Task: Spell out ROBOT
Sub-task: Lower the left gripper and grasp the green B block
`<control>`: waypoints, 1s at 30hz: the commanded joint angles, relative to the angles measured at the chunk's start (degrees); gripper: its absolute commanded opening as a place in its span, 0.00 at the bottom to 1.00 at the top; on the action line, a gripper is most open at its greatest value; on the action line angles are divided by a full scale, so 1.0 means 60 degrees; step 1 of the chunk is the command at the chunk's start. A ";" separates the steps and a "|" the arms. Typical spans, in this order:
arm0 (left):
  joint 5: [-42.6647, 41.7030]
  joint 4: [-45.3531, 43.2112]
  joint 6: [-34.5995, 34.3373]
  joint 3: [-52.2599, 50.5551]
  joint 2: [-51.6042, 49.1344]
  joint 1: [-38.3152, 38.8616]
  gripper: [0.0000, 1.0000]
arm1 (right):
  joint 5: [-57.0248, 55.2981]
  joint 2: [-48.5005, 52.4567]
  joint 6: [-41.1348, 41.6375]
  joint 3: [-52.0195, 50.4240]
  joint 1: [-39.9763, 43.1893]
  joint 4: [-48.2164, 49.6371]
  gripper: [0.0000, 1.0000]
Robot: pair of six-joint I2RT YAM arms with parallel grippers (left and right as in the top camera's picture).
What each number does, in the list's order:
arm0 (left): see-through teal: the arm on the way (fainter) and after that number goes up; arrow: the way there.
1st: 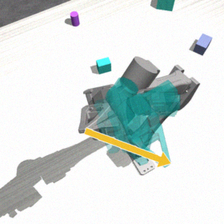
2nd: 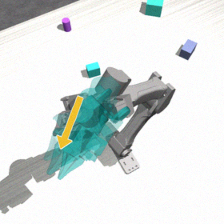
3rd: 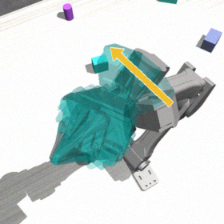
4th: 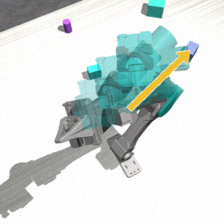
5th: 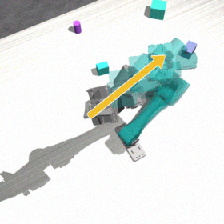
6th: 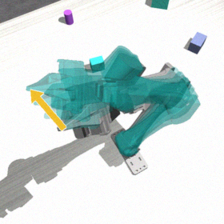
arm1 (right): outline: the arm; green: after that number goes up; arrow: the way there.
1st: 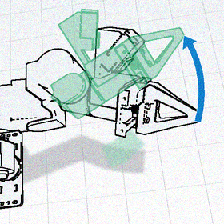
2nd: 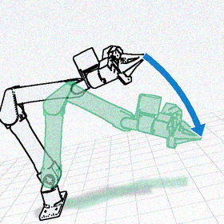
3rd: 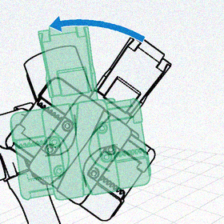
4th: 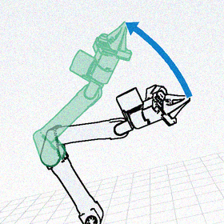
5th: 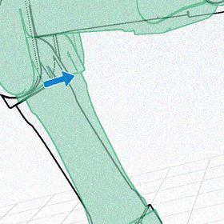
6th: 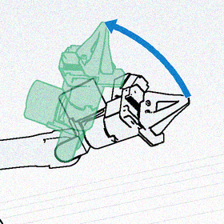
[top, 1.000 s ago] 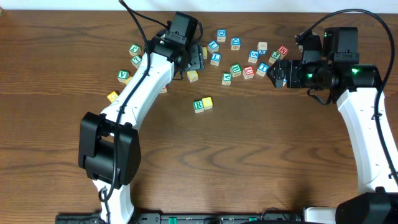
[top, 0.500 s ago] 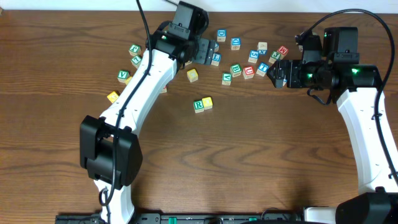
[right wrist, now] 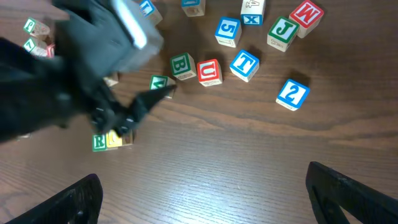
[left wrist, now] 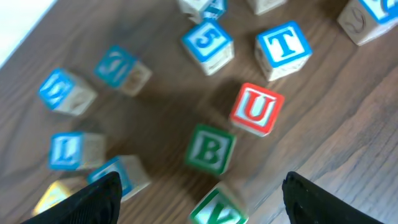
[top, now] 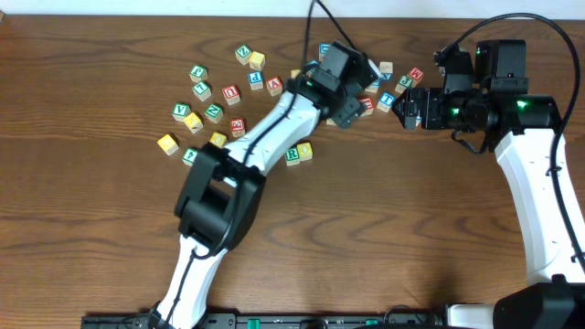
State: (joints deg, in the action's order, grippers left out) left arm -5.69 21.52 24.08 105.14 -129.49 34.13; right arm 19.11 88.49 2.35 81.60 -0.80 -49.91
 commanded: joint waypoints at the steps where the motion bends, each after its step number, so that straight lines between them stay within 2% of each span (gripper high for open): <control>1: 0.0051 -0.0189 0.0342 0.0124 -0.0295 -0.0004 0.81 | 0.0058 0.0004 -0.0047 0.0193 0.0120 -0.0011 0.99; 10: 0.0051 -0.0973 0.0342 0.0124 -0.0878 0.0058 0.76 | 0.0058 0.0004 -0.0047 0.0193 0.0120 -0.0011 0.99; 19: 0.0058 -0.1253 0.0342 0.0124 -0.1173 0.0047 0.65 | 0.0058 0.0004 -0.0047 0.0193 0.0120 -0.0011 0.99; 25: 0.0055 -0.1253 0.0339 0.0120 -0.1173 0.0047 0.49 | 0.0058 0.0004 -0.0047 0.0193 0.0120 -0.0011 0.99; 30: 0.0055 -0.1249 0.0335 0.0033 -0.1173 0.0047 0.45 | 0.0058 0.0004 -0.0047 0.0193 0.0120 -0.0011 0.99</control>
State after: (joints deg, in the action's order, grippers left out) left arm -5.65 14.04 25.76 105.14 -135.66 34.35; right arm 19.11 88.49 2.35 81.60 -0.80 -49.91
